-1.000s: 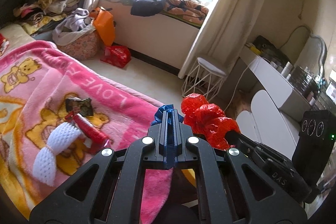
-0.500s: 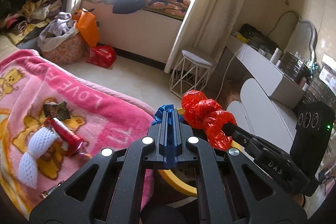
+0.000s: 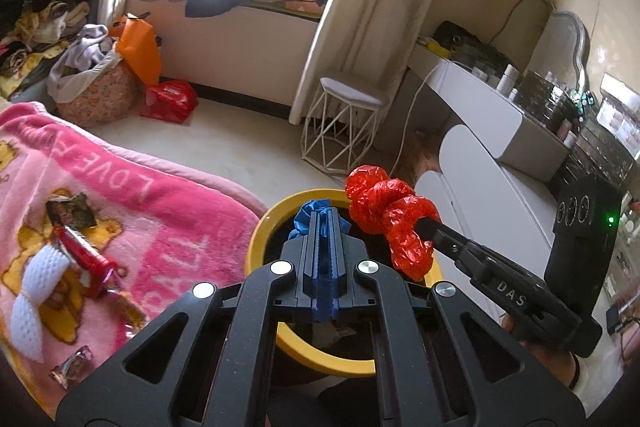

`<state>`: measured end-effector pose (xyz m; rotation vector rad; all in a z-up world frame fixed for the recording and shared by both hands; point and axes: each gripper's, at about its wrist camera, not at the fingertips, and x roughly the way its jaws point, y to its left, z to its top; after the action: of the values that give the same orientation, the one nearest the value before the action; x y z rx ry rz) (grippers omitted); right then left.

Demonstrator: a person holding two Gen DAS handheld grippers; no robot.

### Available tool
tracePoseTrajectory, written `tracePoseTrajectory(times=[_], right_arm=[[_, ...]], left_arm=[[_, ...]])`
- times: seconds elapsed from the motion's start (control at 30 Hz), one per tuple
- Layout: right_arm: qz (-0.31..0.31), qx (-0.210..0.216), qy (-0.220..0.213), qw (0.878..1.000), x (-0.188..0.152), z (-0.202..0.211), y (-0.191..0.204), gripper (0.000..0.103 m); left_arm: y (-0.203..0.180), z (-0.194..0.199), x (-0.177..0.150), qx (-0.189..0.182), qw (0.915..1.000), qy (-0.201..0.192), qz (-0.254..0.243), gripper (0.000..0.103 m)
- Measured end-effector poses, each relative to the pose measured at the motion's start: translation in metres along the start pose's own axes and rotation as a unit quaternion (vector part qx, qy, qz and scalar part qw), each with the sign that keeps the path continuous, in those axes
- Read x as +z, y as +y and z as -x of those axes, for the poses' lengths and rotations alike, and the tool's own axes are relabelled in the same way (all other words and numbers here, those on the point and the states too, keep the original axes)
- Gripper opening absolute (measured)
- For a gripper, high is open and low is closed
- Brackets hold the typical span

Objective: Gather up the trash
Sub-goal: 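Carry the red bag in the right gripper over the bin while the left carries the blue bag, then open both grippers above the bin to drop the bags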

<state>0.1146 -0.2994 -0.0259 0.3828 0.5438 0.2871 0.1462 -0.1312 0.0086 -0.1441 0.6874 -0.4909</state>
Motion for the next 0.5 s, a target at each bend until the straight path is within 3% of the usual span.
tracePoseTrajectory(times=[0.5], right_arm=[[-0.04, -0.036, 0.012, 0.998, -0.01, -0.002, -0.04, 0.005]], left_arm=[[-0.026, -0.039, -0.012, -0.016, 0.999, 0.036, -0.02, 0.002]])
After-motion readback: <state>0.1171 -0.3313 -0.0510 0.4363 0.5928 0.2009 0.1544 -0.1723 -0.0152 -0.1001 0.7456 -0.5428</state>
